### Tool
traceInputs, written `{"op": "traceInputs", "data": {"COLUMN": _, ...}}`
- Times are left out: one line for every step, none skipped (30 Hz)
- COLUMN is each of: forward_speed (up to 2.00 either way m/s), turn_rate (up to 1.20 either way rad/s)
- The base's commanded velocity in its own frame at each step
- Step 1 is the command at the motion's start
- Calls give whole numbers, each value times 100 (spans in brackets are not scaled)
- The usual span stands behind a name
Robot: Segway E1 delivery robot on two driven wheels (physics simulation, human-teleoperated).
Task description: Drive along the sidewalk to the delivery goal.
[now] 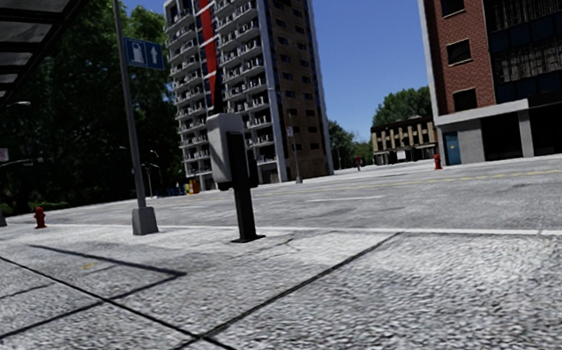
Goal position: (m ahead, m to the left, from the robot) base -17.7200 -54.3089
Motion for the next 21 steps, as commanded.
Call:
{"op": "traceInputs", "data": {"forward_speed": 0, "turn_rate": -53}}
{"op": "traceInputs", "data": {"forward_speed": 0, "turn_rate": -53}}
{"op": "traceInputs", "data": {"forward_speed": 0, "turn_rate": -53}}
{"op": "traceInputs", "data": {"forward_speed": 0, "turn_rate": -53}}
{"op": "traceInputs", "data": {"forward_speed": 0, "turn_rate": -53}}
{"op": "traceInputs", "data": {"forward_speed": 0, "turn_rate": -53}}
{"op": "traceInputs", "data": {"forward_speed": 0, "turn_rate": -53}}
{"op": "traceInputs", "data": {"forward_speed": 0, "turn_rate": -53}}
{"op": "traceInputs", "data": {"forward_speed": 0, "turn_rate": -53}}
{"op": "traceInputs", "data": {"forward_speed": 0, "turn_rate": -53}}
{"op": "traceInputs", "data": {"forward_speed": 0, "turn_rate": -53}}
{"op": "traceInputs", "data": {"forward_speed": 0, "turn_rate": -53}}
{"op": "traceInputs", "data": {"forward_speed": 0, "turn_rate": -53}}
{"op": "traceInputs", "data": {"forward_speed": 0, "turn_rate": -53}}
{"op": "traceInputs", "data": {"forward_speed": 0, "turn_rate": -53}}
{"op": "traceInputs", "data": {"forward_speed": 0, "turn_rate": -53}}
{"op": "traceInputs", "data": {"forward_speed": 0, "turn_rate": -53}}
{"op": "traceInputs", "data": {"forward_speed": 0, "turn_rate": -53}}
{"op": "traceInputs", "data": {"forward_speed": 0, "turn_rate": -53}}
{"op": "traceInputs", "data": {"forward_speed": 0, "turn_rate": -53}}
{"op": "traceInputs", "data": {"forward_speed": 0, "turn_rate": -53}}
